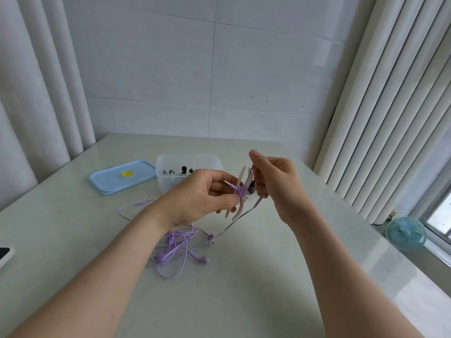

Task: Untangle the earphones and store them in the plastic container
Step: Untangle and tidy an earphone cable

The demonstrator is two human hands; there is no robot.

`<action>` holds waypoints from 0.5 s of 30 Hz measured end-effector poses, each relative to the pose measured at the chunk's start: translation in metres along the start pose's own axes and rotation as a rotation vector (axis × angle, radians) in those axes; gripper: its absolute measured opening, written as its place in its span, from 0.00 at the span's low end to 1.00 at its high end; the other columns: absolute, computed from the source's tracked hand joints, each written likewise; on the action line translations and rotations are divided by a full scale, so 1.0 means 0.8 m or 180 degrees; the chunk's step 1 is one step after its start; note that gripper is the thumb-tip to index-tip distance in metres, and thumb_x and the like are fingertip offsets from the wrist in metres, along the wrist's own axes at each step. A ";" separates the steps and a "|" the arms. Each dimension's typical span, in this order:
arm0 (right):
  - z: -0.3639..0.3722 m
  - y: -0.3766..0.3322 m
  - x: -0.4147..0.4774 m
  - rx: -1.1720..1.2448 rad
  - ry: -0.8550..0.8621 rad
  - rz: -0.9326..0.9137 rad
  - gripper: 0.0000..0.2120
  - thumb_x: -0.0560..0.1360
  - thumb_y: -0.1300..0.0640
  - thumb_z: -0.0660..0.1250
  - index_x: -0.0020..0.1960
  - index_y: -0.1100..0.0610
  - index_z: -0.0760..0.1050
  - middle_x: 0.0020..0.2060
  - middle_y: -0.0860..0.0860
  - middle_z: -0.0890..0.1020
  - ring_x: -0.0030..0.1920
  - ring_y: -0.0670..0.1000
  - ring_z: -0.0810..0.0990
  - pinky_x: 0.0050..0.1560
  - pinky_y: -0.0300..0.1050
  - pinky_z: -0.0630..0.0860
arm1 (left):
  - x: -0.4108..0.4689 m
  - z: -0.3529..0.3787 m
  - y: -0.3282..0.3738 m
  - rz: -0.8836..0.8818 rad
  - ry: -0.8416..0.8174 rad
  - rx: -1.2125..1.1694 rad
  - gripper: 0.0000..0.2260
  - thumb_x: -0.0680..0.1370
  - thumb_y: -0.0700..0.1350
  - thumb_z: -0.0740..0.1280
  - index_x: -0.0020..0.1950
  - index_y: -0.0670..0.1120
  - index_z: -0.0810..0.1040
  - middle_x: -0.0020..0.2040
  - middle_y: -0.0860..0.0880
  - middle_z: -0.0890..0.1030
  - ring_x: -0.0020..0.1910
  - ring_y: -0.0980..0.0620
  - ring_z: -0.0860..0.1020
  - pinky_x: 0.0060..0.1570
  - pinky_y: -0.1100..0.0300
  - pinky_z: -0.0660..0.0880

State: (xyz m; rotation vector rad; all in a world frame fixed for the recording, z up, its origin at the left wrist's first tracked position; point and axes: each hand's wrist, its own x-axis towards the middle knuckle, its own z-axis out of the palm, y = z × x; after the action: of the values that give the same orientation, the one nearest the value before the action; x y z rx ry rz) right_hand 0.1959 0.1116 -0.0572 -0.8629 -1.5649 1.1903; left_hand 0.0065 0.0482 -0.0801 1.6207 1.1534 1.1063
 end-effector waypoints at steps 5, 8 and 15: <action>-0.003 0.009 0.005 -0.0195 0.0094 0.0105 0.26 0.79 0.40 0.72 0.32 0.55 0.70 0.26 0.53 0.73 0.29 0.54 0.74 0.36 0.48 0.74 | -0.002 0.005 0.001 0.0037 -0.0101 -0.0122 0.14 0.78 0.34 0.75 0.63 0.42 0.83 0.53 0.41 0.88 0.55 0.41 0.86 0.53 0.56 0.82; -0.004 0.012 0.006 -0.0203 0.0072 0.0165 0.27 0.78 0.37 0.72 0.31 0.53 0.69 0.25 0.50 0.70 0.27 0.52 0.69 0.32 0.45 0.69 | 0.000 0.006 -0.001 0.0039 -0.0241 -0.0103 0.14 0.79 0.33 0.73 0.64 0.41 0.83 0.54 0.41 0.88 0.56 0.42 0.87 0.57 0.54 0.82; -0.008 0.024 0.010 -0.0714 -0.0072 0.0549 0.26 0.80 0.35 0.68 0.39 0.57 0.78 0.29 0.51 0.69 0.27 0.51 0.65 0.28 0.43 0.64 | 0.004 0.006 0.005 0.0360 0.0449 -0.0241 0.13 0.79 0.32 0.72 0.62 0.43 0.84 0.52 0.47 0.88 0.53 0.49 0.87 0.55 0.57 0.83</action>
State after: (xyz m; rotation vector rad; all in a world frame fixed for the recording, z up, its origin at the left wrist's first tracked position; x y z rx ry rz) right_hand 0.1992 0.1257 -0.0732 -1.1539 -1.6916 1.1616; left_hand 0.0125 0.0501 -0.0766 1.5858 1.1066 1.3396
